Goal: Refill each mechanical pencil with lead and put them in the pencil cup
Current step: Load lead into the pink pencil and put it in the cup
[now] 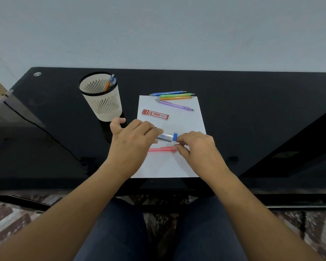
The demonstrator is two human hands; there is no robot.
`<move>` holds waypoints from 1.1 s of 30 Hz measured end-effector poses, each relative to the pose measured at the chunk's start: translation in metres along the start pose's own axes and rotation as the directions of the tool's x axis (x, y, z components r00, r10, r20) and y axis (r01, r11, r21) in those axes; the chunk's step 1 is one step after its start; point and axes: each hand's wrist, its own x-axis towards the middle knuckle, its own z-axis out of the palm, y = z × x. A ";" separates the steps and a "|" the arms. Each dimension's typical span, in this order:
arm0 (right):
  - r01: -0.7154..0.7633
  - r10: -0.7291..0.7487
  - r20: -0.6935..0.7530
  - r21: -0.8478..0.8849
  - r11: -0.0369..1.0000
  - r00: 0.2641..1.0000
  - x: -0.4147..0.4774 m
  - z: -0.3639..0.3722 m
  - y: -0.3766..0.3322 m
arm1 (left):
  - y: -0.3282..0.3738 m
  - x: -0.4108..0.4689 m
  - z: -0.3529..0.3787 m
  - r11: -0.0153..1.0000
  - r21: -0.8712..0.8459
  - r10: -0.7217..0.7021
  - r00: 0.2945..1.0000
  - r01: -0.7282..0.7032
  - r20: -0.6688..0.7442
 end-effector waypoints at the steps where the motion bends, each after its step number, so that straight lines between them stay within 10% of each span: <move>1: 0.000 0.000 -0.001 -0.001 1.000 1.000 0.000 0.000 0.000 | 0.000 0.000 0.000 1.000 -0.002 -0.003 1.000 0.003 -0.005; 33: 0.014 -0.013 -0.022 0.078 0.997 1.000 -0.003 0.003 0.000 | 0.001 -0.006 0.001 0.999 0.020 -0.049 0.999 0.049 -0.005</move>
